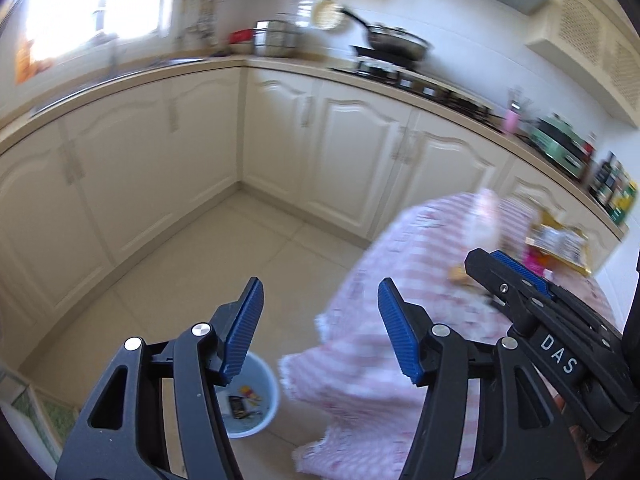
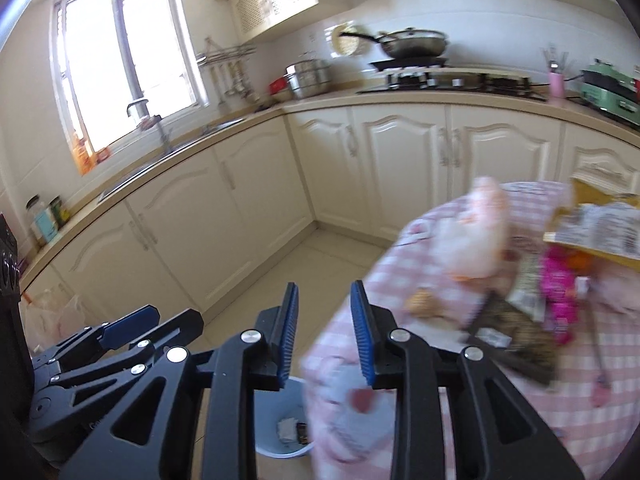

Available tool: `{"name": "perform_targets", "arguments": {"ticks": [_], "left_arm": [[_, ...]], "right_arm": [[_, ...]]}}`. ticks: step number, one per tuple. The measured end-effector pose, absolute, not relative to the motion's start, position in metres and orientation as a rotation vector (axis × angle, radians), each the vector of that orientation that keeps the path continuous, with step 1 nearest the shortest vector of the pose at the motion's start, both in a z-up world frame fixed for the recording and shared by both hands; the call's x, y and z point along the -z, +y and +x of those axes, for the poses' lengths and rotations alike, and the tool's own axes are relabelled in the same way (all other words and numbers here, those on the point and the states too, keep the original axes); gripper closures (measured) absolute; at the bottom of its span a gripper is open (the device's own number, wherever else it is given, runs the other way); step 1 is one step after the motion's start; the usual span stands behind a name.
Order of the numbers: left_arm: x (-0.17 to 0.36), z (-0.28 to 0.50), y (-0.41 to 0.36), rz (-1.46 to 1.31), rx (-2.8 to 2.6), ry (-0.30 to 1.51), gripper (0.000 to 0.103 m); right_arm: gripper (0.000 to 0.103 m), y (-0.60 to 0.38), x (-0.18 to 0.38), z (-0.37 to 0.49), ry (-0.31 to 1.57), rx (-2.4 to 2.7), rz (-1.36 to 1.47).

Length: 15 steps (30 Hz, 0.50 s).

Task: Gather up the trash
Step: 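Grasp the round nut shell with the left tool while the right tool grasps the black wrapper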

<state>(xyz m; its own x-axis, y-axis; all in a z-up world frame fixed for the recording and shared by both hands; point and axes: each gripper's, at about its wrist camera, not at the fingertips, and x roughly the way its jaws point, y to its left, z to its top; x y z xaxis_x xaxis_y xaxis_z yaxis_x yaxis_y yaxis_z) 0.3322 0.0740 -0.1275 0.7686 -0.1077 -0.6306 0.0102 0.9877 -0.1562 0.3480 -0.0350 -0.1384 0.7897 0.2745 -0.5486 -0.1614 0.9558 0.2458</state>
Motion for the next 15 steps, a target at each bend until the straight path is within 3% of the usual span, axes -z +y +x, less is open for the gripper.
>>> {"name": "perform_targets", "arguments": {"ticks": [8,15], "left_arm": [[0.131,0.340,0.002,-0.067,0.171,0.721,0.045],[0.144,0.349,-0.021,-0.041,0.183,0.766,0.045]], "right_arm": [[0.066,-0.131,0.156,0.333,0.688,-0.072,0.215],[0.063,-0.152,0.190,0.345,0.801,-0.054,0.258]]}}
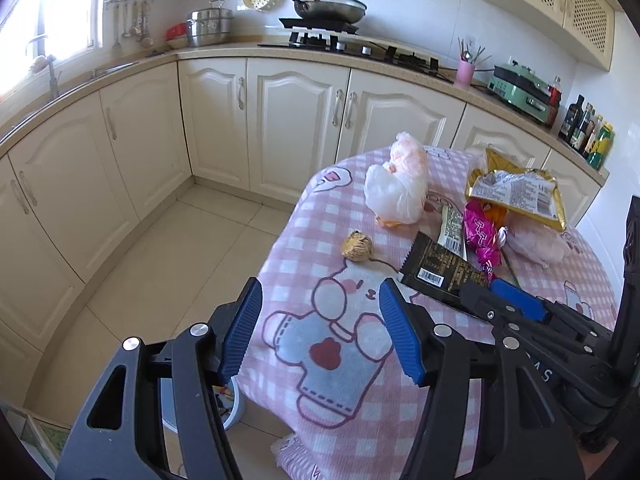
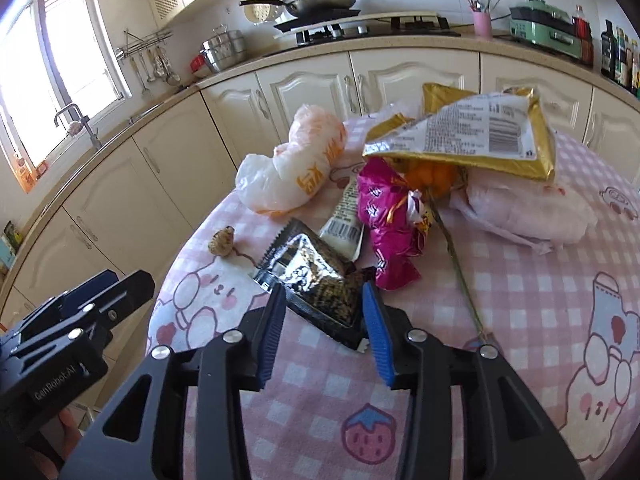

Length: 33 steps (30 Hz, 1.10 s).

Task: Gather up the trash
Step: 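Grasp the round nut shell with the left tool while the right tool grasps the black wrapper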

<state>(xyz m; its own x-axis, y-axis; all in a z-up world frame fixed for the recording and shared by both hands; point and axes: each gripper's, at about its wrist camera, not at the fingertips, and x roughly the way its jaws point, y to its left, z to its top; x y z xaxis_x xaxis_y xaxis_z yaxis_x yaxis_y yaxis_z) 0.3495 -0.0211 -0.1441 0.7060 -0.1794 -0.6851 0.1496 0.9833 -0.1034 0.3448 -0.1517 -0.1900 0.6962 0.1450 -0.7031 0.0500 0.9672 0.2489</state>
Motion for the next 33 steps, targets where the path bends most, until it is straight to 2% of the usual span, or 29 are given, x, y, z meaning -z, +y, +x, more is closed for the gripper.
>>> {"name": "perform_targets", "arguments": {"ticks": [7,10,14,26,28,30,31,33], "left_arm": [[0.150,0.365,-0.030,-0.038,0.196,0.782,0.045],[0.154,0.370,-0.031,-0.042,0.201,0.790,0.045],[0.158,0.377,-0.032,-0.050,0.208,0.797,0.045],[0.167,0.403,-0.043,-0.059,0.260,0.810,0.045],[0.169,0.408,-0.048,-0.053,0.270,0.814,0.049],[0.173,0.413,-0.054,-0.046,0.282,0.829,0.062],[0.174,0.415,-0.056,-0.041,0.286,0.838,0.066],[0.175,0.418,-0.058,-0.025,0.294,0.846,0.081]], "right_arm": [[0.063,-0.144,0.198,0.361,0.868,-0.071,0.228],[0.078,-0.141,0.199,0.362,0.873,-0.087,0.209],[0.086,-0.139,0.197,0.358,0.856,-0.122,0.197],[0.091,-0.152,0.165,0.347,0.683,-0.030,0.167],[0.091,-0.156,0.167,0.350,0.679,-0.026,0.178],[0.091,-0.158,0.170,0.355,0.686,-0.019,0.175],[0.091,-0.158,0.171,0.356,0.686,-0.020,0.179],[0.091,-0.159,0.172,0.359,0.688,-0.019,0.182]]}}
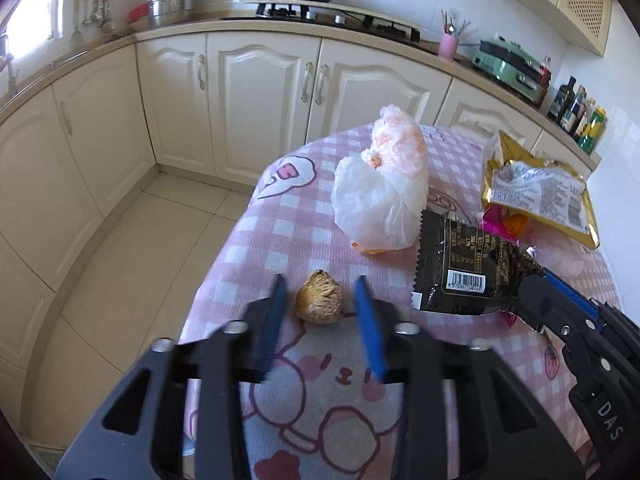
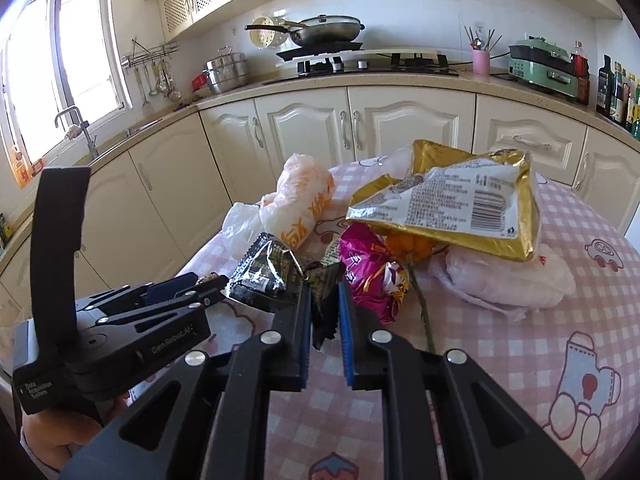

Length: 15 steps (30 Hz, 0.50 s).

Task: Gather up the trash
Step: 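Grasp the round nut shell with the left tool while the right tool grasps the black wrapper, then carry both items over the blue bucket and open both tools to drop them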

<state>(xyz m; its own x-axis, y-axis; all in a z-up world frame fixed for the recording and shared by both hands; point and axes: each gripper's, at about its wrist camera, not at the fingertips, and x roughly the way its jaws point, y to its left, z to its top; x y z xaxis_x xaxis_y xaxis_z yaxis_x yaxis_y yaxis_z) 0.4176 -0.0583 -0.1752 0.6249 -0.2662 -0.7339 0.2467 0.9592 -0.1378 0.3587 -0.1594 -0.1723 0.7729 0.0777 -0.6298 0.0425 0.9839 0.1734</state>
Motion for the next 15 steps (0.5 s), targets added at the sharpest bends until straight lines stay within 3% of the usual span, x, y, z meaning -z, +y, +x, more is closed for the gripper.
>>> {"name": "perform_targets", "arguments": {"ticks": [15], "left_arm": [[0.144,0.374,0.006,-0.119,0.267,0.740,0.082]], "right_arm": [[0.091,-0.114,0.137,0.347,0.621,-0.092,0.155]]}}
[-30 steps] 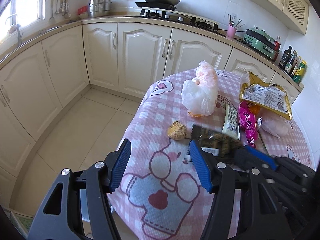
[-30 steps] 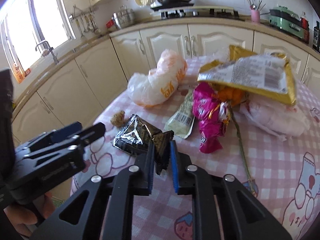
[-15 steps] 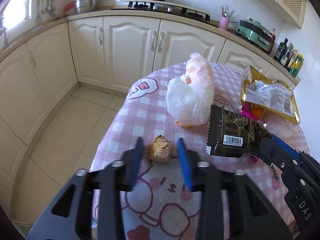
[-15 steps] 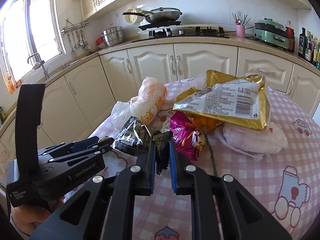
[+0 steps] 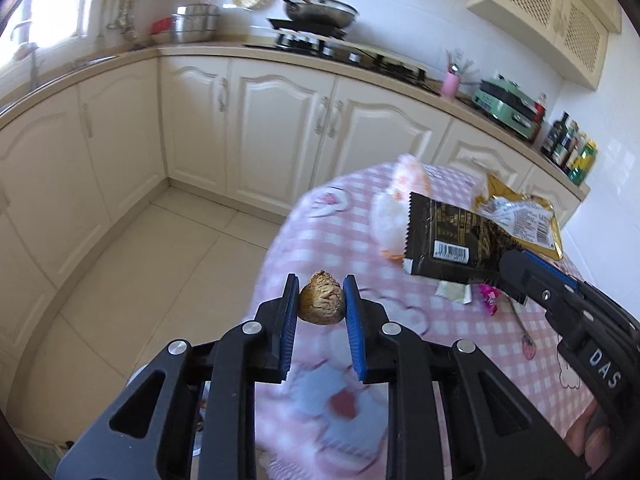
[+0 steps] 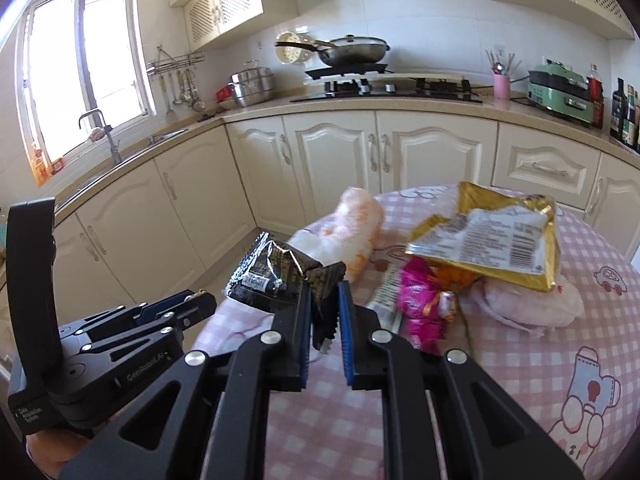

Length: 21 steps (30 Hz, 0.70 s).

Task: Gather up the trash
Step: 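Carry both items over the blue bucket and open both tools to drop them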

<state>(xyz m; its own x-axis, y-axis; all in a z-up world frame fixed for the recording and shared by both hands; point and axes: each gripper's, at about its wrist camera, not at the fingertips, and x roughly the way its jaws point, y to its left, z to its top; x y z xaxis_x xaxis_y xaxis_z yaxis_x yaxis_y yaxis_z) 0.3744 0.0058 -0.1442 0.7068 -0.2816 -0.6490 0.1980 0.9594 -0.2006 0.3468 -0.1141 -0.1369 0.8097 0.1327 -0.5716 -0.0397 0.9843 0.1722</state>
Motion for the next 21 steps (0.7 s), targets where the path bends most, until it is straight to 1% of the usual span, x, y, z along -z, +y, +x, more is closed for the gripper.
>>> {"name": "perform_targets", "arguments": {"ticks": [9,14,21], "left_arm": [[0.144,0.342,0.097,-0.193,0.099,0.727,0.082],[0.157,0.329,0.148,-0.243,-0.002,0.744,0.082],[0.179,0.323,0.197,-0.272,-0.135,0.783,0.082]], "right_arm": [[0.091,-0.022,0.131,0.351,0.643,-0.250,0.099],[0.090,0.041,0.148,0.361,0.699,-0.349,0.062],[0.090,0.114,0.181,0.375,0.780,-0.449,0.025]]}}
